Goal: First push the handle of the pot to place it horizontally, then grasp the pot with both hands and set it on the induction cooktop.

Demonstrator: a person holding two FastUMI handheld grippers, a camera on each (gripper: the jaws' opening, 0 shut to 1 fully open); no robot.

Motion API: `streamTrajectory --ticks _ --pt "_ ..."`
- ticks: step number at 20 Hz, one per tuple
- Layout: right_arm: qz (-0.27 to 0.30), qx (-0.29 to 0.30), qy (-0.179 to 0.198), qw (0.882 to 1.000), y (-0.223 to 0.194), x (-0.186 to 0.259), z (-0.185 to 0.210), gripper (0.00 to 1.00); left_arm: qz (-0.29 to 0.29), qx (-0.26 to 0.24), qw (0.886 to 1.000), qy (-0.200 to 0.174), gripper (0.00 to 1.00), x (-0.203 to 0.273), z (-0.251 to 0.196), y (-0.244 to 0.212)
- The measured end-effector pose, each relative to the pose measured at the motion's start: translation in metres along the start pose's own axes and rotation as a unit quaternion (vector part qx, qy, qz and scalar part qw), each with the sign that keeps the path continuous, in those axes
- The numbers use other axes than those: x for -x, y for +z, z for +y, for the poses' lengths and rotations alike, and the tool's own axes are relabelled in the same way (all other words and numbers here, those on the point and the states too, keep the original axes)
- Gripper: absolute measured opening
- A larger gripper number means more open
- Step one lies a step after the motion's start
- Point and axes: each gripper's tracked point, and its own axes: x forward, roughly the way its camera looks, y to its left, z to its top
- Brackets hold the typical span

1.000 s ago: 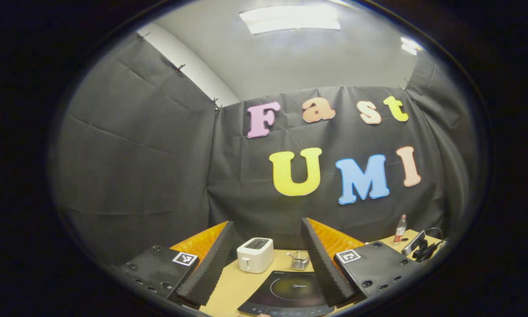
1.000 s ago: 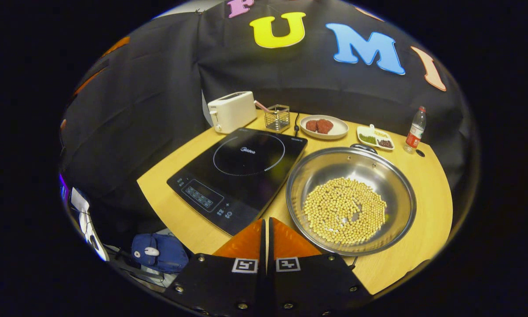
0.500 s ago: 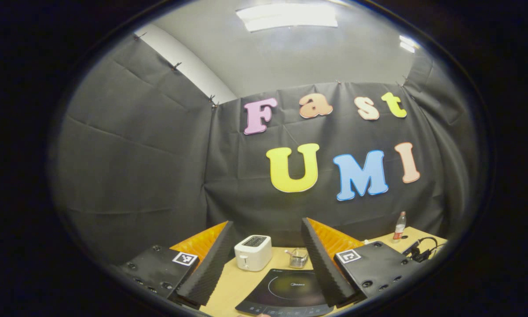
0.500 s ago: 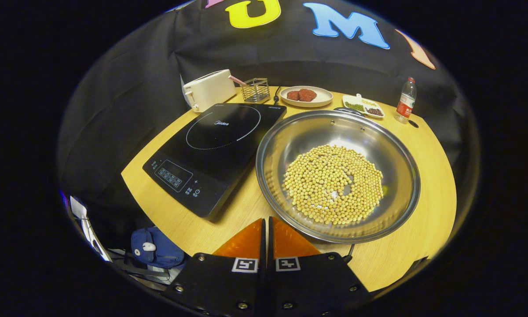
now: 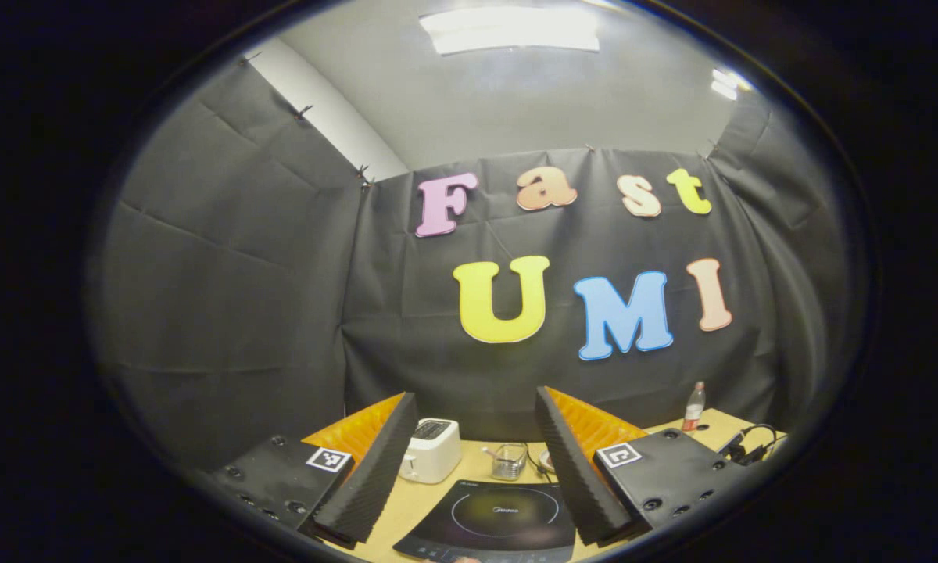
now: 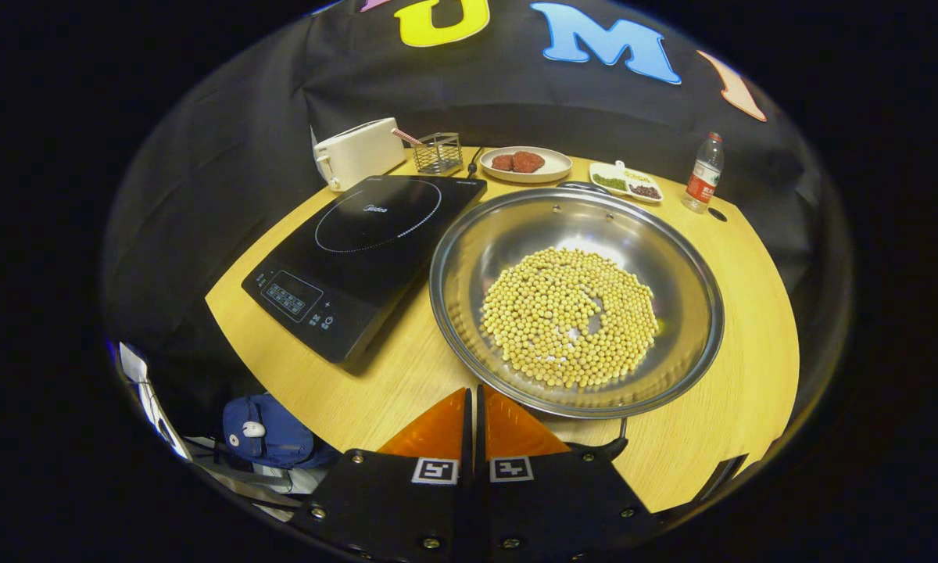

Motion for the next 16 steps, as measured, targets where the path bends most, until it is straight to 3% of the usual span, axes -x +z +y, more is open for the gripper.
streamTrajectory --ticks 16 --pt "0.035 -0.039 -0.073 0.996 -0.029 0.020 -0.096 0.01 0.004 0.012 1.000 -0.020 1.00 -0.005 -0.031 -0.007"
